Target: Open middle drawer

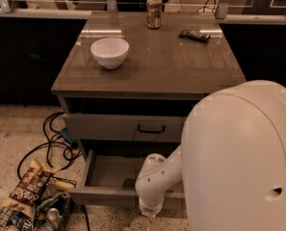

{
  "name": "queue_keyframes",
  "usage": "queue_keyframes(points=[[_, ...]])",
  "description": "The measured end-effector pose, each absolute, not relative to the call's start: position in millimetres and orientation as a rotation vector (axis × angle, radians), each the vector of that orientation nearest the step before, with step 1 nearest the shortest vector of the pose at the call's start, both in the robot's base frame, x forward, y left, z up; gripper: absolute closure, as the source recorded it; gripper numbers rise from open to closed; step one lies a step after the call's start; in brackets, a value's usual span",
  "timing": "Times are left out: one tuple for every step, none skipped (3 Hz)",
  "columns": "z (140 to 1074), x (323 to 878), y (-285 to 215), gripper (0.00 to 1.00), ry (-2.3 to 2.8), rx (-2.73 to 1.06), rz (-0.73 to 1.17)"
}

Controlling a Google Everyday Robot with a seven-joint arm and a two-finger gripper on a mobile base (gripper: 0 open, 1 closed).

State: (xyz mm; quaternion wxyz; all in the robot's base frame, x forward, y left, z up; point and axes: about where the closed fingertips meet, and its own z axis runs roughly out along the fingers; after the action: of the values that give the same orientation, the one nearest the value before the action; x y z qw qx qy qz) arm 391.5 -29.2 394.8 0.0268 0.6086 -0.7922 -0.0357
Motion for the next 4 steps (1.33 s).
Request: queue_keyframes(points=[[394.9,391.5,-29.2,1.0,-2.447,1.88,-0.11],[397.7,389.2,-28.7,1.0,-2.449,1.879,-0.103],[397.5,389.2,-28.7,1.0,-2.449,1.879,-0.102],[402.0,384.4,-27.4,1.0,-2.453,1.873,-0.091]])
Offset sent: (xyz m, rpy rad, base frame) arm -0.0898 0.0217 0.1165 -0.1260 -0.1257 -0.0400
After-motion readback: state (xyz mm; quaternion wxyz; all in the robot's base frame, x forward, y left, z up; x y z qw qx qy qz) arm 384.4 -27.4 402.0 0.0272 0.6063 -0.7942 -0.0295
